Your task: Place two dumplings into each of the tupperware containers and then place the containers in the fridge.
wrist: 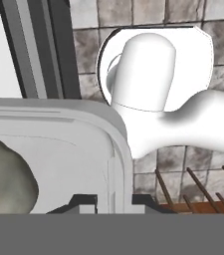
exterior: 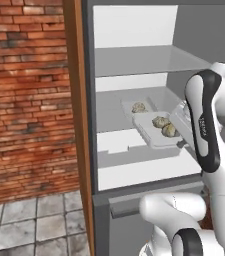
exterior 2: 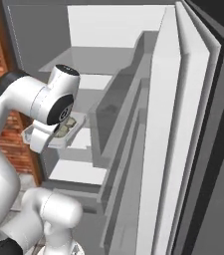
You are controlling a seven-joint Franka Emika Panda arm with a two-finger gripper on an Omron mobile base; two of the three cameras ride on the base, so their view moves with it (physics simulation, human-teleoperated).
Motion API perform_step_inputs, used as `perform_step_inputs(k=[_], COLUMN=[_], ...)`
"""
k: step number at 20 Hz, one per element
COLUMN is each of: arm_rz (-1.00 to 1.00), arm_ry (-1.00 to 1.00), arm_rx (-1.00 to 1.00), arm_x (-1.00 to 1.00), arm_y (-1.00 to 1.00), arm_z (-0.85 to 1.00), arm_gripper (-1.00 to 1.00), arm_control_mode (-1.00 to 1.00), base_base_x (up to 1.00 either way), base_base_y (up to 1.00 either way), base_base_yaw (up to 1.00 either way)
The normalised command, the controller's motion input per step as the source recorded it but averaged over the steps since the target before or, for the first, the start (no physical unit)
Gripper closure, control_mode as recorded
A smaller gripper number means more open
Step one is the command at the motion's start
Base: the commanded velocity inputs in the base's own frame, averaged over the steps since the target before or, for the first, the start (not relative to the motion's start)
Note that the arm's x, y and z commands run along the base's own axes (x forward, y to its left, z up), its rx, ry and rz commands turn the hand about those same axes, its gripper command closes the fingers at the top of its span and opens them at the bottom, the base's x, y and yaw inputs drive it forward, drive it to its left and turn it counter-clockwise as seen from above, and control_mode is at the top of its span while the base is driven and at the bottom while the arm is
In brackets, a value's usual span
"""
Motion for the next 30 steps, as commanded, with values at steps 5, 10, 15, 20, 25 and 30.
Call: perform_step_inputs(k=[5, 10, 15, 20, 25, 30], arm_rz=[0.00, 0.00, 0.00, 0.00, 0.00, 0.00], arm_ry=[0.00, 0.00, 0.00, 0.00, 0.00, 0.00], arm_rx=[0.00, 0.00, 0.00, 0.00, 0.00, 0.00], arm_x=[0.00, 0.00, 0.00, 0.00, 0.00, 0.00], arm_y=[0.00, 0.00, 0.00, 0.00, 0.00, 0.00], arm_z=[0.00, 0.00, 0.00, 0.00, 0.00, 0.00], arm_gripper=[1.00, 1.00, 1.00, 1.00, 1.00, 1.00], arm_control_mode=[1.00, 1.00, 1.00, 1.00, 1.00, 1.00], base_base_x=[0.40, 0.30, 0.32, 0.39, 0.46, 0.47], base_base_y=[-0.25, -0.26, -0.31, -0.36, -0.09, -0.07], base_base_yaw=[0.00, 0.00, 0.00, 0.00, 0.00, 0.00])
